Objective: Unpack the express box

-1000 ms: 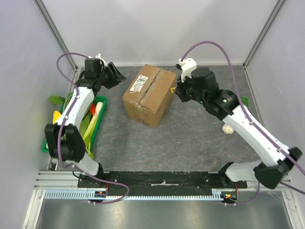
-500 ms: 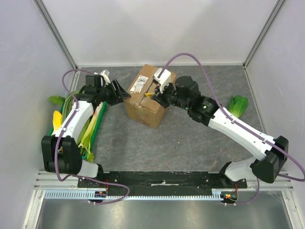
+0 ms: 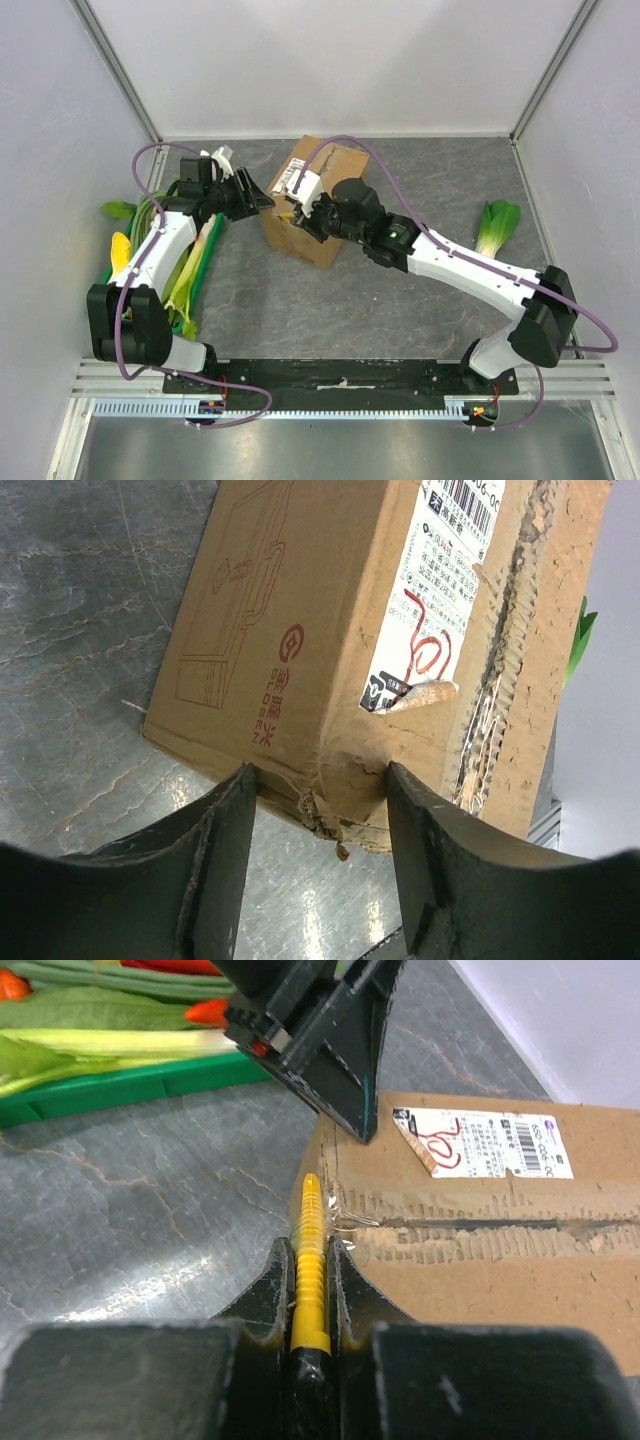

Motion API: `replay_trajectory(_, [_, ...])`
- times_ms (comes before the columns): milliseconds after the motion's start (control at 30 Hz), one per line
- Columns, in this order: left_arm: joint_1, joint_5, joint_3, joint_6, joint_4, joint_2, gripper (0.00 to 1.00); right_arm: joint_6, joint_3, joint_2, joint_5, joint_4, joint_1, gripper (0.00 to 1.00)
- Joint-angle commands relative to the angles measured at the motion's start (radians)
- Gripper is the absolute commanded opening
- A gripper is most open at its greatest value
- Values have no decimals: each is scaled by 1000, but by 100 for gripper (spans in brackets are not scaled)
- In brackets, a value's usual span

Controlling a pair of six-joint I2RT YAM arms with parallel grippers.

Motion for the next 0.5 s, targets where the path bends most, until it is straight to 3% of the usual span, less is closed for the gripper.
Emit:
replay_trajectory(0, [-2, -29, -17, 93, -14, -6, 57, -45, 29, 42, 52, 62, -1, 0])
replay_trajectory(133, [-2, -14, -14, 96, -12, 2, 51, -82, 38, 60, 97, 57, -3, 0])
replay_trajectory(467, [-2, 3, -4, 94, -9, 9, 50, -85, 75, 77, 74, 54, -1, 0])
